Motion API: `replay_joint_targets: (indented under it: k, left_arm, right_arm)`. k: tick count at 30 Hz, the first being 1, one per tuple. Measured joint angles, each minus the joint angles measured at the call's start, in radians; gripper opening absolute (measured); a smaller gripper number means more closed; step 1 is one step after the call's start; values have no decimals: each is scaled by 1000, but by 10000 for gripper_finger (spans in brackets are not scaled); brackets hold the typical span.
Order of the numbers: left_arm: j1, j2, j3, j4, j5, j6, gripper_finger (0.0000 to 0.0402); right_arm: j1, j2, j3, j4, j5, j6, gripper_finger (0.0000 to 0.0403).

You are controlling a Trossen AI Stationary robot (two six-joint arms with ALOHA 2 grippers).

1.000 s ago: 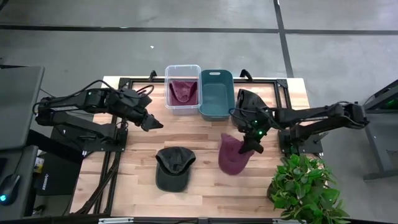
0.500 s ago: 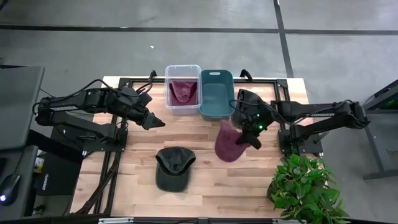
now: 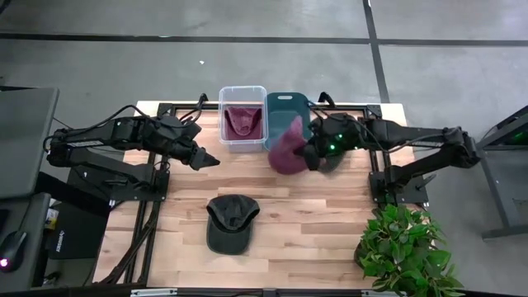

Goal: Pick & Place hat
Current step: Put the red cap into the transparent bin

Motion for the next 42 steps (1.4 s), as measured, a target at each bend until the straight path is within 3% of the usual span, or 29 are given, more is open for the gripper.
replay_joint_targets:
  k: [9,22,32,38,42]
  left_arm:
    - [0,0,0,162,28,82,223]
    - [0,109,0,333,-171,387,223]
    - [0,190,-1,411,-387,673,223]
    - [-1,221,2,531,-470,937,223]
    - [-1,268,-1,583,-605,1088,223]
  right_arm:
    - [0,38,49,185,197,40,0]
    - [-15,157,48,613,446,52,0]
    - [-90,236,48,778,525,144,0]
    - [-146,258,48,868,511,171,0]
    - [-173,258,48,889,501,172,0]
